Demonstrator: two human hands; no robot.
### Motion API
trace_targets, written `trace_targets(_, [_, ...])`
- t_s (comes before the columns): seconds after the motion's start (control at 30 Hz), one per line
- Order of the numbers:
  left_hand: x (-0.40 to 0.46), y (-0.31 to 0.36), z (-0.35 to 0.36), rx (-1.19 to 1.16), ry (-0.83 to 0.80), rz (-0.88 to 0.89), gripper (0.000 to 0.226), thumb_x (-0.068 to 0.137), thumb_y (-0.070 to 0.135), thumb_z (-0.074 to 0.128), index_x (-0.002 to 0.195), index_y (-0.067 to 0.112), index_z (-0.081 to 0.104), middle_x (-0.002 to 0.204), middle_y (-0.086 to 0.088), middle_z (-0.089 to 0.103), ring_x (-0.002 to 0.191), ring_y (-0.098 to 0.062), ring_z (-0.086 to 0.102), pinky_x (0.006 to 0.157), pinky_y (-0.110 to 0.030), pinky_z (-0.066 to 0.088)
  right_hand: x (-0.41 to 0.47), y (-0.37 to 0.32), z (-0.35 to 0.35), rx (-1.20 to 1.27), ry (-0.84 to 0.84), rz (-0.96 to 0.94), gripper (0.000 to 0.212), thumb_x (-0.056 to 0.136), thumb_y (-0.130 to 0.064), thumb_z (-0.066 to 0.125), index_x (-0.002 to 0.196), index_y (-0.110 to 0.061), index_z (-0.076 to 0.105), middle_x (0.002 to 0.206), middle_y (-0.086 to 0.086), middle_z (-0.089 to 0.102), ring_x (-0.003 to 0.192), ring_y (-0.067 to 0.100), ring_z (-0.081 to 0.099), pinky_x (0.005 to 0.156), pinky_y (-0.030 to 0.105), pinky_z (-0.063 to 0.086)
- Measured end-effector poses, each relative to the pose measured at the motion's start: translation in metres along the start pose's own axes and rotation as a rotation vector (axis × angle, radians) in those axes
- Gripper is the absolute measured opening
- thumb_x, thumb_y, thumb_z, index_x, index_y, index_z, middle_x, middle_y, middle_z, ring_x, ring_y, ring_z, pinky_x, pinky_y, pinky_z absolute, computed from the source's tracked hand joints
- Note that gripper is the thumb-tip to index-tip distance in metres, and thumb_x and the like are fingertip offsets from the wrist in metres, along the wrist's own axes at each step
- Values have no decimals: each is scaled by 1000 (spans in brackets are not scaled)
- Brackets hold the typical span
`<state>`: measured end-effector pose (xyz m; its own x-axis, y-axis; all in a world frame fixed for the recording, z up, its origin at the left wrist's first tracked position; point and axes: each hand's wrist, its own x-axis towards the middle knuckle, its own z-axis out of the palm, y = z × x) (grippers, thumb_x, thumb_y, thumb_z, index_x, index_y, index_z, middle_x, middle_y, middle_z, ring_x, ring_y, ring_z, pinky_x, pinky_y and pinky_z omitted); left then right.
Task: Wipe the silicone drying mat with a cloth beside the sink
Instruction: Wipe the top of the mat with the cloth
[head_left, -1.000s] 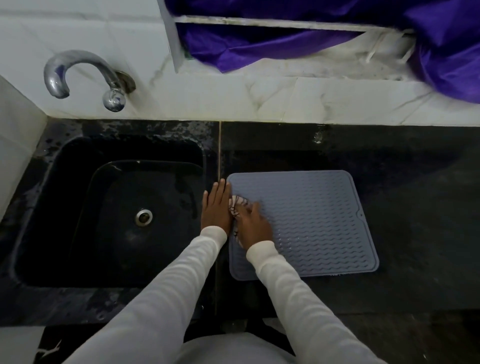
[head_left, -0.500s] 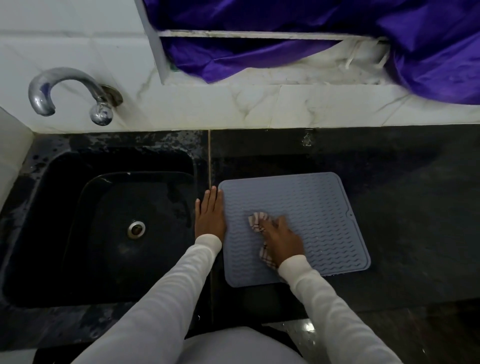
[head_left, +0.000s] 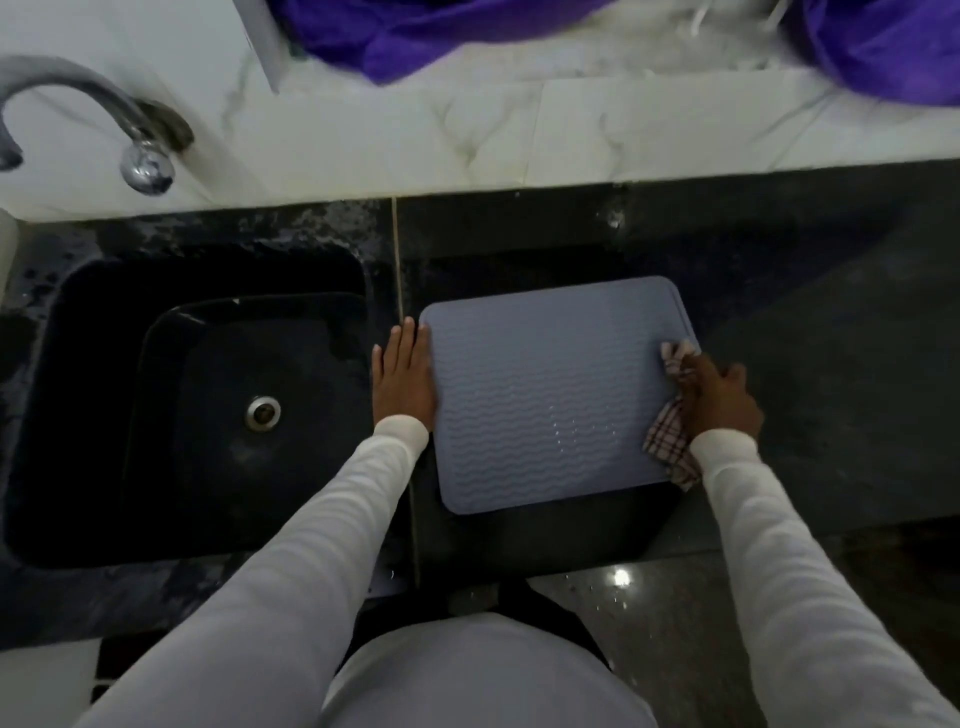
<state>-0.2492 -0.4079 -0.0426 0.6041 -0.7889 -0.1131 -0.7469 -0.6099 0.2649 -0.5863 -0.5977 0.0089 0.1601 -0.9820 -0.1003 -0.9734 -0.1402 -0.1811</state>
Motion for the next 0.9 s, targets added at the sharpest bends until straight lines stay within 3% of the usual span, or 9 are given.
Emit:
trace_targets(0.2, [0,-3,5,-3,13,-10,57,104,20,24,157,22,5,165,1,2,152,-18,-2,122,-42,-5,11,15,6,28,44,78,35,95,-27,49,130,-28,51,119,21,43,79,46,58,71,50,46])
trace_targets(0.4, [0,1,6,-90,8,-32,52,106,29,21,157,22,12,165,-1,8,152,-19,0,122,-43,-5,4,8,-8,67,5,30,35,93,-29,52,128,-24,53,117,20,46,89,45,58,77,49,47])
trace_targets(0.6, [-14,14,0,-256,49,-31,53,106,36,25,155,15,21,163,-6,18,151,-19,9,123,-40,-2,-40,-64,-3,258,-2,-312,38,92,-33,53,130,-28,54,118,13,55,92,36,58,76,40,48])
trace_targets(0.77, [-34,30,11,-169,38,-55,54,105,31,29,156,14,19,164,-8,8,152,-21,3,122,-39,-7,-104,-161,38,215,-185,-596,39,94,-28,54,132,-19,55,118,18,54,85,40,62,69,45,50])
trace_targets(0.9, [-42,28,14,-90,17,-43,59,104,32,31,157,16,10,165,-6,2,152,-20,-1,122,-39,-6,-131,-179,57,146,-219,-602,33,89,-23,59,122,-15,59,110,20,54,64,38,60,52,41,49])
